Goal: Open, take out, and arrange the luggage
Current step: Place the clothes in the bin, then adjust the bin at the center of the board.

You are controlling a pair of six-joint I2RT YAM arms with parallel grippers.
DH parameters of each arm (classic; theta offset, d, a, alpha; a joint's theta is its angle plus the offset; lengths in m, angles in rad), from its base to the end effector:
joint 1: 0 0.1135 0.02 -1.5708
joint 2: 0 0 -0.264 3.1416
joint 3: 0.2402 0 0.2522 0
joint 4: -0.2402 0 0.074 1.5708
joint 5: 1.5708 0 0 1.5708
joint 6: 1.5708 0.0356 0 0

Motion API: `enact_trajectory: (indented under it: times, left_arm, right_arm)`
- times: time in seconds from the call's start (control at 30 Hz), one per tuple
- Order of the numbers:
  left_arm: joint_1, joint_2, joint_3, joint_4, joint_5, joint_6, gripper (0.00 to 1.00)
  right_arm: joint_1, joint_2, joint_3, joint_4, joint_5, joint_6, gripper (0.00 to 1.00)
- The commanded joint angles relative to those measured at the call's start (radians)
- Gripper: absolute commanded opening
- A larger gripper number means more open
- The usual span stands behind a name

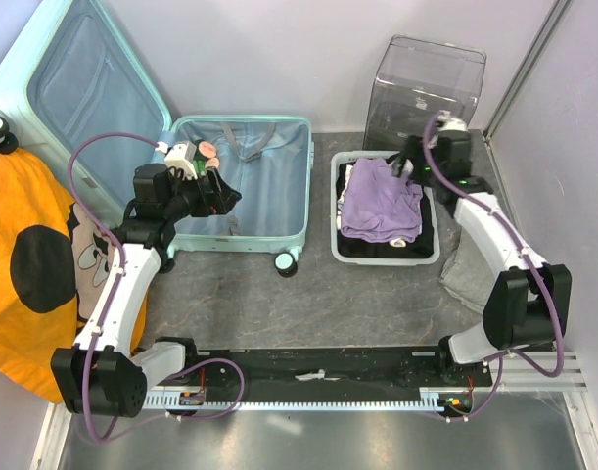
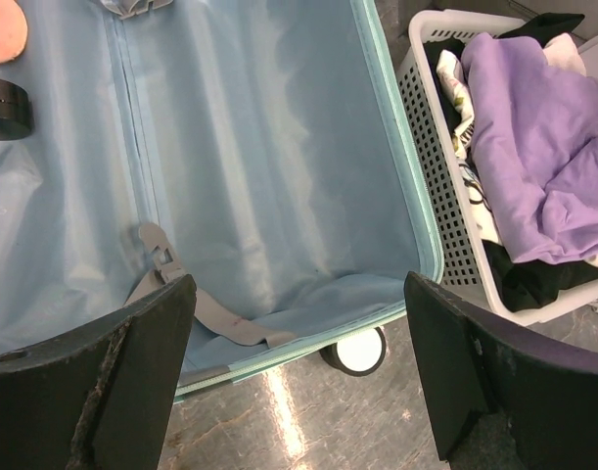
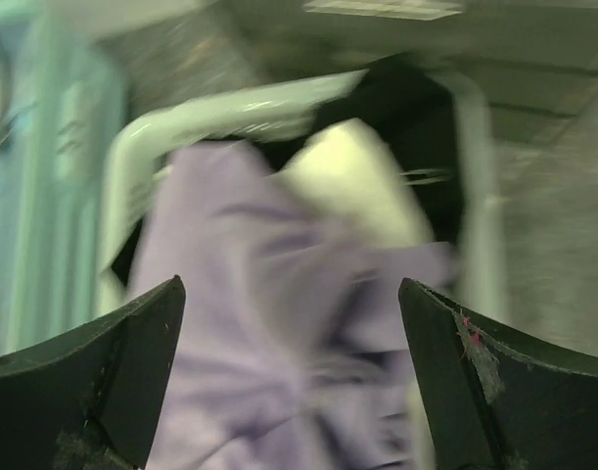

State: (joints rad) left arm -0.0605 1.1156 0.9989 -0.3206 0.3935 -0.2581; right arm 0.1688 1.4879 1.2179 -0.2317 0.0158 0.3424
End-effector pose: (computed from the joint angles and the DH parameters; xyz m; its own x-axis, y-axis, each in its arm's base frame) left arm 0.2498 -0.0288 0.3364 -0.5115 -0.2052 -0.8344 0.2813 0.8776 -0.3882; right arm 0.3415 0.0576 0.3164 -0.4984 0.2556 -0.8284 0.0138 0.9578 0.2872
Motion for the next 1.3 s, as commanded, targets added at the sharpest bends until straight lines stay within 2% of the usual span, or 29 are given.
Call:
enact_trajectory:
  times: [0.0,0.27,0.53,0.77,0.8,0.87,1.13,1.27]
  left_arm:
    - [0.005,-0.005,0.014,0.031,0.004,0.059,0.93]
    - [0.005,0.018,0.018,0.023,0.01,0.06,0.93]
    - [0.005,-0.003,0.02,-0.001,-0.045,0.088,0.93]
    - [0.005,-0.026,0.015,-0.003,-0.061,0.099,0.93]
    - [0.005,-0.028,0.014,-0.003,-0.065,0.102,0.93]
    - [0.005,-0.03,0.015,-0.006,-0.067,0.103,0.93]
    - [0.005,-0.028,0.012,-0.008,-0.065,0.103,0.93]
    - [0.005,-0.023,0.01,-0.008,-0.061,0.099,0.93]
  right_arm:
    - [-0.117,-0.006,-0.015,0.069,-0.039,0.037,0.98]
    - [-0.137,0.098,-0.089,0.103,0.058,0.044,0.95]
    - [-0.141,0.124,-0.156,0.163,0.145,0.081,0.85]
    - [-0.141,0.135,-0.219,0.169,0.141,0.095,0.63]
    - [-0.141,0.129,-0.239,0.17,0.127,0.098,0.56]
    - [-0.14,0.118,-0.264,0.184,0.11,0.101,0.49]
    - [-0.12,0.043,-0.356,0.164,0.093,0.092,0.44]
    - [-0.089,-0.012,-0.377,0.114,0.171,0.127,0.43]
